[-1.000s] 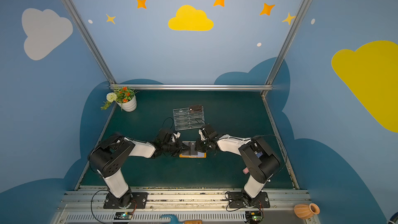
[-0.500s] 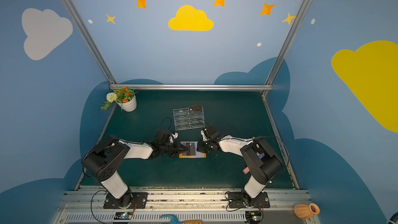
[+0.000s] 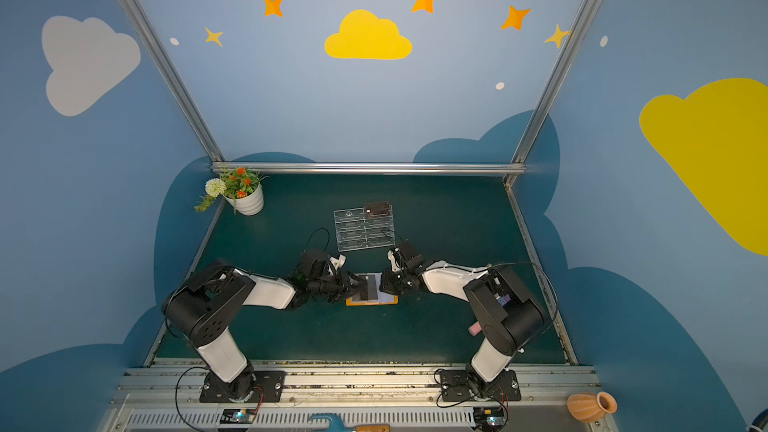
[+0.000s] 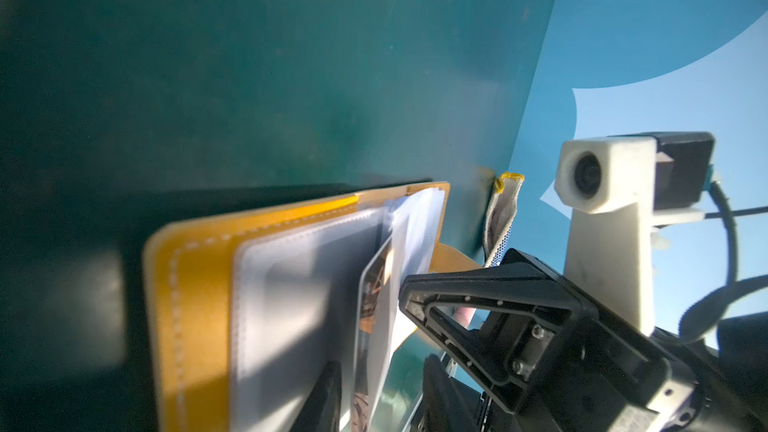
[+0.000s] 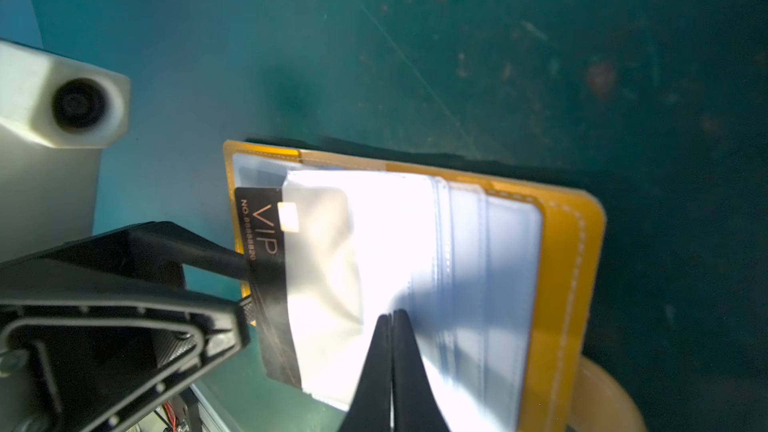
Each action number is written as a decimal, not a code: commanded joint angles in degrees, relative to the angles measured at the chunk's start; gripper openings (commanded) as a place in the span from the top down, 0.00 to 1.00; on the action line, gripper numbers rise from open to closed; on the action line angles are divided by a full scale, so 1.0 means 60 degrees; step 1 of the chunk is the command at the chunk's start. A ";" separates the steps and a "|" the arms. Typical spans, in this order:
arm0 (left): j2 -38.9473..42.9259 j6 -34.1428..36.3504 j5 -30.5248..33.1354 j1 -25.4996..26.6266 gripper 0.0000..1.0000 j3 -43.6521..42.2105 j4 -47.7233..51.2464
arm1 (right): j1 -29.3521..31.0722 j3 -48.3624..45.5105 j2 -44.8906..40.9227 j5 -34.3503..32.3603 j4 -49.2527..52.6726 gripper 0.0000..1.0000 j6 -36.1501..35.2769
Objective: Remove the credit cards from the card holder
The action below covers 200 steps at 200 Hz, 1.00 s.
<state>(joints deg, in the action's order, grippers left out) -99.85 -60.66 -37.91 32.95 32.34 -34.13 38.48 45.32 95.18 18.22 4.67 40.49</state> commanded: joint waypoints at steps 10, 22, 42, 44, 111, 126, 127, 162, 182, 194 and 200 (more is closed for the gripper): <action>-0.0277 0.0004 0.0042 0.0030 0.65 -0.0060 0.0138 | -0.0012 -0.0147 0.0320 -0.0005 0.0077 1.00 0.0019; -0.0430 -0.0018 -0.0017 0.0045 0.65 -0.0033 0.0106 | -0.0012 -0.0145 0.0367 0.0039 0.0031 1.00 0.0019; -0.0587 -0.0096 -0.0054 0.0055 0.66 -0.0072 -0.0097 | -0.0023 -0.0150 0.0396 0.0051 0.0014 1.00 0.0033; -0.0603 -0.0098 -0.0054 0.0059 0.66 -0.0069 -0.0098 | -0.0015 -0.0154 0.0397 0.0054 0.0010 1.00 0.0034; -0.0671 0.0040 -0.0012 0.0075 0.83 -0.0015 0.0078 | -0.0012 -0.0218 0.0436 0.0091 -0.0057 1.00 0.0045; -0.0662 0.0094 -0.0010 0.0075 0.88 -0.0028 0.0122 | -0.0023 -0.0234 0.0441 0.0098 -0.0067 1.00 0.0049; -0.0667 0.0092 -0.0010 0.0075 0.88 -0.0028 0.0122 | -0.0025 -0.0232 0.0441 0.0098 -0.0064 1.00 0.0049; -0.0582 0.0163 0.0010 0.0015 0.96 -0.0056 0.0217 | -0.0026 -0.0250 0.0459 0.0093 -0.0076 1.00 0.0062; -0.0369 0.0165 0.0046 -0.0107 0.96 -0.0167 0.0226 | -0.0041 -0.0257 0.0456 0.0084 -0.0085 1.00 0.0063; -0.0183 0.0136 0.0062 -0.0237 0.96 -0.0251 0.0282 | -0.0054 -0.0260 0.0445 0.0083 -0.0076 1.00 0.0076; -0.0062 0.0113 0.0088 -0.0295 0.96 -0.0309 0.0283 | -0.0067 -0.0285 0.0430 0.0084 -0.0075 1.00 0.0078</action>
<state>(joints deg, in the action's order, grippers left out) -102.26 -60.36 -38.79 32.69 32.32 -36.16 38.39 45.08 96.31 19.57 2.22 40.53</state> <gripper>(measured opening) 0.047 0.047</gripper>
